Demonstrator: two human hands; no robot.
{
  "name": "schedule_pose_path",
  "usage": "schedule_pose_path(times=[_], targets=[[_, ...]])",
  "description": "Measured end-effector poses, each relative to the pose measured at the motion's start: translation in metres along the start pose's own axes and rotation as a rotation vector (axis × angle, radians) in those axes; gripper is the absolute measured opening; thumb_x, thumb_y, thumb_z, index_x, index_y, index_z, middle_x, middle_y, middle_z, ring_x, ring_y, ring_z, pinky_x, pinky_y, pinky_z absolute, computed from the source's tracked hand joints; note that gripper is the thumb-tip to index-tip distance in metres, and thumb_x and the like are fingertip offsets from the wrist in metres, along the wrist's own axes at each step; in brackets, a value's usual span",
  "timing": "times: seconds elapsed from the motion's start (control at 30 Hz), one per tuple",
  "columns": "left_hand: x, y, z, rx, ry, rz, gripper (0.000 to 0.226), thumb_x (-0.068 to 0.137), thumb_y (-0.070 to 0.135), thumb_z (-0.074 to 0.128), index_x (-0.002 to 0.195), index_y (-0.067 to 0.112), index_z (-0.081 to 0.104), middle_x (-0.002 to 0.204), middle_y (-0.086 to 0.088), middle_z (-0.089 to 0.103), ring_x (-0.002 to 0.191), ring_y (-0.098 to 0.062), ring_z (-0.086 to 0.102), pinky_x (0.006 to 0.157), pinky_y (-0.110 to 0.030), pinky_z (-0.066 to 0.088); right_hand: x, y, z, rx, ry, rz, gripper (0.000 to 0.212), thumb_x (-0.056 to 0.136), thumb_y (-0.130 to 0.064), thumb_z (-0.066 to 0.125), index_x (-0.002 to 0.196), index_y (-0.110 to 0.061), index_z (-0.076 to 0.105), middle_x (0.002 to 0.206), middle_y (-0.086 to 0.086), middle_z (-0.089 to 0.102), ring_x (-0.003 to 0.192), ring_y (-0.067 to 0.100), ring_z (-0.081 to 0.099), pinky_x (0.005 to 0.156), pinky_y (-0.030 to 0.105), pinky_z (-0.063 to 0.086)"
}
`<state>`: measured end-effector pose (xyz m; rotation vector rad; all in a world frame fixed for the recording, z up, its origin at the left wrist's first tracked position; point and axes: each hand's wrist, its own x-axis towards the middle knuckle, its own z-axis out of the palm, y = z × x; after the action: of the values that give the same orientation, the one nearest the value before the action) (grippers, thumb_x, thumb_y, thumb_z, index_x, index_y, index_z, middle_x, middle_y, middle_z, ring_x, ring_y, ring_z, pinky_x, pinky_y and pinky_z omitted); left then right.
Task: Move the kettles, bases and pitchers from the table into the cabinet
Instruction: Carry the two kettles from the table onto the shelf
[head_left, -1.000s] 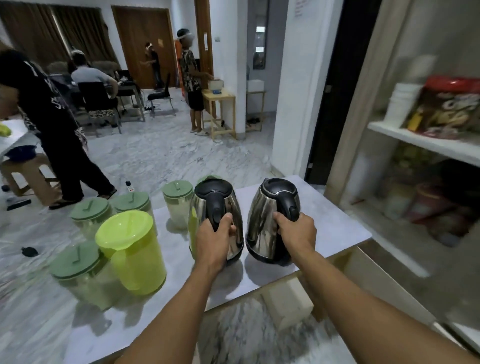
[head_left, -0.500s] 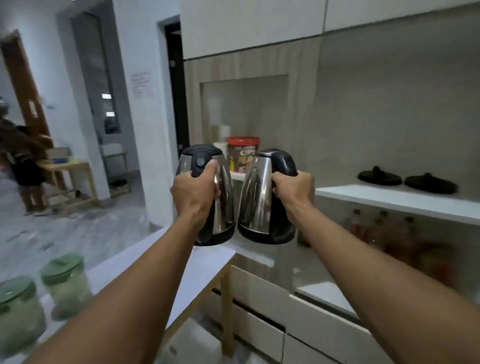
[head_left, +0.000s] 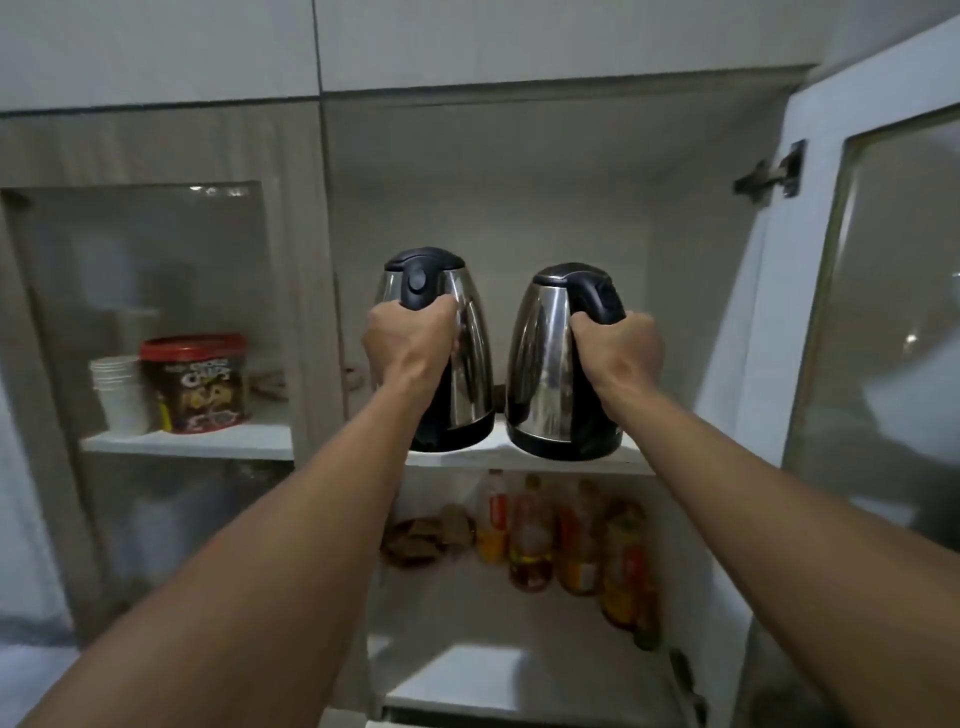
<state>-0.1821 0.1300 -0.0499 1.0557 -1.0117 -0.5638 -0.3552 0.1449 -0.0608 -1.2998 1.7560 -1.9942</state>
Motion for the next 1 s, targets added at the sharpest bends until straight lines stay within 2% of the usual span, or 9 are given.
schedule_pose_path(times=[0.1,0.27,0.4,0.5,0.6,0.77,0.9,1.0], targets=[[0.017,-0.014,0.058,-0.022,-0.009,0.000,0.018,0.063,0.030,0.065,0.053,0.015,0.067,0.054,-0.002,0.067,0.059,-0.024,0.071,0.060,-0.034,0.059,0.051,0.022,-0.005,-0.001,0.065,-0.018,0.017,0.078,-0.026,0.066,0.073,-0.010,0.071,0.068,0.007,0.066,0.073,0.030,0.067,0.063,0.035,0.051],[0.042,-0.039,0.127,-0.010,-0.067,0.011,0.019,0.073,0.025,0.067,0.055,0.017,0.064,0.058,-0.002,0.067,0.053,-0.017,0.067,0.050,-0.025,0.052,0.113,0.054,0.003,-0.039,0.176,-0.013,0.015,0.080,-0.029,0.066,0.076,-0.015,0.071,0.079,0.010,0.072,0.080,0.030,0.068,0.076,0.041,0.057],[0.076,-0.064,0.169,0.001,-0.106,0.007,0.016,0.075,0.020,0.066,0.060,0.016,0.064,0.059,-0.001,0.065,0.059,-0.020,0.072,0.050,-0.027,0.054,0.155,0.082,0.026,0.029,0.179,0.045,0.019,0.081,-0.022,0.064,0.064,-0.018,0.059,0.067,0.004,0.061,0.067,0.023,0.059,0.060,0.028,0.047],[0.108,-0.087,0.194,0.027,-0.136,0.021,0.014,0.071,0.023,0.066,0.066,0.011,0.070,0.066,-0.008,0.071,0.066,-0.026,0.074,0.060,-0.039,0.063,0.183,0.102,0.050,0.018,0.212,0.053,0.011,0.081,-0.019,0.066,0.072,-0.014,0.065,0.069,0.006,0.062,0.067,0.023,0.059,0.061,0.030,0.045],[0.139,-0.109,0.215,0.053,-0.155,0.002,0.024,0.068,0.027,0.065,0.070,0.005,0.071,0.072,-0.014,0.074,0.068,-0.030,0.074,0.063,-0.045,0.062,0.207,0.120,0.078,-0.026,0.232,0.070,0.013,0.081,-0.024,0.068,0.077,-0.012,0.068,0.071,0.006,0.062,0.069,0.025,0.060,0.062,0.030,0.041],[0.174,-0.143,0.237,0.106,-0.187,-0.054,0.023,0.076,0.034,0.064,0.068,0.012,0.065,0.073,-0.009,0.072,0.066,-0.027,0.073,0.065,-0.039,0.063,0.237,0.143,0.114,-0.114,0.241,0.130,0.028,0.083,-0.028,0.069,0.093,-0.003,0.073,0.079,0.009,0.063,0.078,0.029,0.065,0.062,0.029,0.040],[0.190,-0.169,0.248,0.107,-0.208,-0.097,0.024,0.079,0.032,0.066,0.068,0.011,0.065,0.071,-0.007,0.071,0.067,-0.026,0.073,0.066,-0.039,0.063,0.250,0.161,0.135,-0.151,0.231,0.153,0.026,0.083,-0.027,0.069,0.091,-0.002,0.072,0.081,0.012,0.067,0.085,0.032,0.071,0.063,0.030,0.043],[0.196,-0.174,0.254,0.089,-0.218,-0.111,0.025,0.079,0.032,0.067,0.072,0.008,0.068,0.071,-0.008,0.072,0.068,-0.026,0.073,0.069,-0.038,0.063,0.252,0.171,0.142,-0.177,0.203,0.131,0.023,0.083,-0.027,0.069,0.086,-0.004,0.068,0.082,0.013,0.066,0.082,0.032,0.070,0.062,0.030,0.043]])
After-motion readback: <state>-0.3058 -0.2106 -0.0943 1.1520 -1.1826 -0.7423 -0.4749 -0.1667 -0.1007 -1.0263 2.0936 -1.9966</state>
